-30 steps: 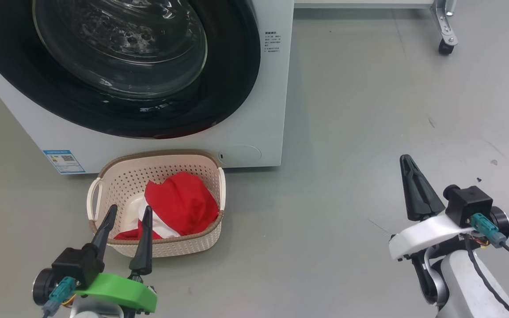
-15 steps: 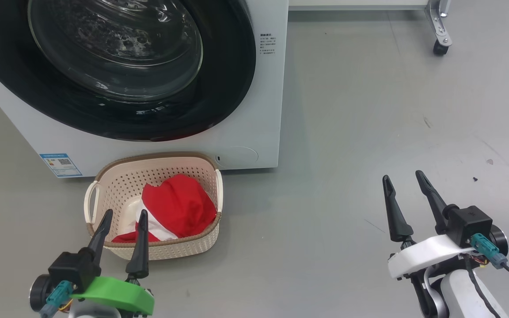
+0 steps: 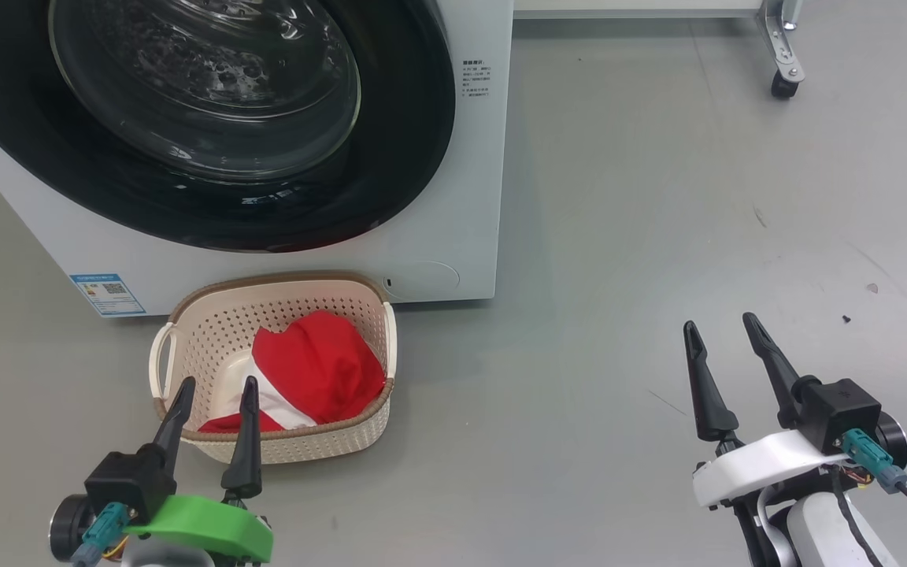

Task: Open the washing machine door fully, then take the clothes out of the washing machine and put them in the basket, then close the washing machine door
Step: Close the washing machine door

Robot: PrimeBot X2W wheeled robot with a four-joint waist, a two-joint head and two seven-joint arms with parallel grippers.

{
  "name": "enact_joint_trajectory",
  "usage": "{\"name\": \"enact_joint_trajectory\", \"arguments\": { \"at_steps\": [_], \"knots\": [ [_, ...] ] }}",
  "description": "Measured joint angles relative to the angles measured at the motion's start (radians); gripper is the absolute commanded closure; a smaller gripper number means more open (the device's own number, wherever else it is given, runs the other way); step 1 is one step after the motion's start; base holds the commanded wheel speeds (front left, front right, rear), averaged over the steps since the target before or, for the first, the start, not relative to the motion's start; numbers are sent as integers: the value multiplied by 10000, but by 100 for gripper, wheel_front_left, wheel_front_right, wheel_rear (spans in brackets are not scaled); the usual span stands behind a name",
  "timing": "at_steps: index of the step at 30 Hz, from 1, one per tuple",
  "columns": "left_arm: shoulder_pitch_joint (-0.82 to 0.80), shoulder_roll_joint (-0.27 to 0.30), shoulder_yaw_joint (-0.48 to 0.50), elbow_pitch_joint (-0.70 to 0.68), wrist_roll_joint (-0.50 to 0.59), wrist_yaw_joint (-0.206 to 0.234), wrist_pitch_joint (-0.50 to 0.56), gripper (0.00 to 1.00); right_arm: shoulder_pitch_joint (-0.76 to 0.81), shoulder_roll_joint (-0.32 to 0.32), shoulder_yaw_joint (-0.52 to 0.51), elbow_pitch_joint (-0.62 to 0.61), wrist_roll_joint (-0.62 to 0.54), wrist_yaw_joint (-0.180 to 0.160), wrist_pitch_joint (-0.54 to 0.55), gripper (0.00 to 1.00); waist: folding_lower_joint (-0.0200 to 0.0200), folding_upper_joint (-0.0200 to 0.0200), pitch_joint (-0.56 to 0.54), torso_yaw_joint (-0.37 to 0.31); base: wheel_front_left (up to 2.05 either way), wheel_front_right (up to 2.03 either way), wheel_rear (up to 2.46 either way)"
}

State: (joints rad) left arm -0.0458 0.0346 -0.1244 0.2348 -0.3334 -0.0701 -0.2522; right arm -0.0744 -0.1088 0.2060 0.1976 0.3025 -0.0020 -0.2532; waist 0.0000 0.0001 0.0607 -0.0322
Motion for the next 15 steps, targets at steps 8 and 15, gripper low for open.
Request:
{"name": "enact_joint_trajectory", "arguments": {
  "at_steps": [8,15],
  "knots": [
    [1,0,-19,84,21,35,0,0,69,58,-42,-130,-61,4,0,0,0,0,26,1,0,0,0],
    [60,0,-69,236,-157,36,0,0,220,77,-58,-150,-136,96,0,0,0,0,-9,-20,0,0,0]
  ]
}}
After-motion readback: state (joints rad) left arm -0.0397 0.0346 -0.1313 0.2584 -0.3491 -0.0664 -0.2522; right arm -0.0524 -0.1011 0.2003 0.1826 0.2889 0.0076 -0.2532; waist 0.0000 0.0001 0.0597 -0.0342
